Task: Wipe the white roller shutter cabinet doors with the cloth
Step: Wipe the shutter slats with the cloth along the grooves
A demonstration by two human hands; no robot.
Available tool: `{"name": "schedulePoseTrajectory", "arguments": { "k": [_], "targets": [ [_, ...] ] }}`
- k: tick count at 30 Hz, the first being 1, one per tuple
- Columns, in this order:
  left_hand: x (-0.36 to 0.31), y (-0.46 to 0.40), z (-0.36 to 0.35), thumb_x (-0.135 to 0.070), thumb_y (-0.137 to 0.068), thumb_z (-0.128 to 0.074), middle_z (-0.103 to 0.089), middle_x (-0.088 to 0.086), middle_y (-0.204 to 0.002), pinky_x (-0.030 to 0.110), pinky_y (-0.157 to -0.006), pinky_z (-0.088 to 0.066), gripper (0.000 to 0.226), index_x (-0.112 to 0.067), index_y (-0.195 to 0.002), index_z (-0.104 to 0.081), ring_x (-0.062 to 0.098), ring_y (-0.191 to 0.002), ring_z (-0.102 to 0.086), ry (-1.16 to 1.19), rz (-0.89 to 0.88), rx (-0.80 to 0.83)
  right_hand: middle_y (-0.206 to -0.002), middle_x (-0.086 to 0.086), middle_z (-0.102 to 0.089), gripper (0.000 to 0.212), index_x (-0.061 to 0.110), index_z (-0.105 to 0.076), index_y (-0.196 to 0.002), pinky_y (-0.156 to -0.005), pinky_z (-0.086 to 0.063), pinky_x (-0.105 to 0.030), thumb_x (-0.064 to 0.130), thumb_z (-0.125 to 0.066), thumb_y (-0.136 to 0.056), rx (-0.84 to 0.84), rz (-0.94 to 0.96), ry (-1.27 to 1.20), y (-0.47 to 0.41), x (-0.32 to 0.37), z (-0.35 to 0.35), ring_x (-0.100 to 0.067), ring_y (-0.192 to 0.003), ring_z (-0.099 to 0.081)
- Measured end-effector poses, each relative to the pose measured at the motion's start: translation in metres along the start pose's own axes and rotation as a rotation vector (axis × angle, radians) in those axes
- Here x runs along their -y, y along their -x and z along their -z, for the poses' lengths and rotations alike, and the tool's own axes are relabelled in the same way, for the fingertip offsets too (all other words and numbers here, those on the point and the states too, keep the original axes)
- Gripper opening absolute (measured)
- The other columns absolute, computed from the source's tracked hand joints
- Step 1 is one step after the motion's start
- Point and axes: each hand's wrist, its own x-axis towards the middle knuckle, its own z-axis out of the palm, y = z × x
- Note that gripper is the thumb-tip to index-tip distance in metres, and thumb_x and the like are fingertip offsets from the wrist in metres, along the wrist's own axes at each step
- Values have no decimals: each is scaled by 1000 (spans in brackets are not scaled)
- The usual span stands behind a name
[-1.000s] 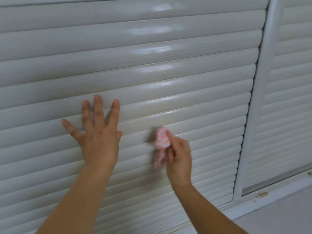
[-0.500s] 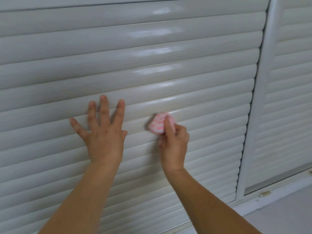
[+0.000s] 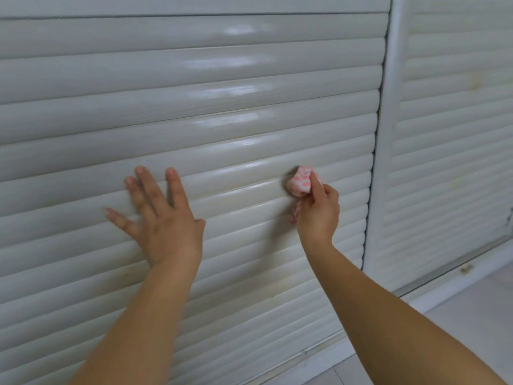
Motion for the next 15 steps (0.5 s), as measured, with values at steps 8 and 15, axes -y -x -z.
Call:
{"name": "schedulePoseTrajectory", "arguments": {
  "k": [8, 15],
  "targets": [
    [-58, 9, -12, -14, -81, -47, -17, 12, -155, 72, -103, -6, 64, -23, -143, -33, 31, -142, -12, 84, -478, -214, -130, -5, -52, 35, 28, -61, -123, -92, -38, -24, 26, -47, -91, 198, 463, 219, 40, -23, -16, -10, -117, -37],
    [-64, 13, -35, -22, -64, -81, -16, 9, -155, 76, -98, 0, 88, -26, -141, -39, 32, -143, -9, -86, -424, -88, -130, -2, -53, 35, 30, -59, -123, -87, -45, -31, 37, -48, -90, 287, 665, 307, -1, -48, 5, -9, -119, -36]
  ]
}}
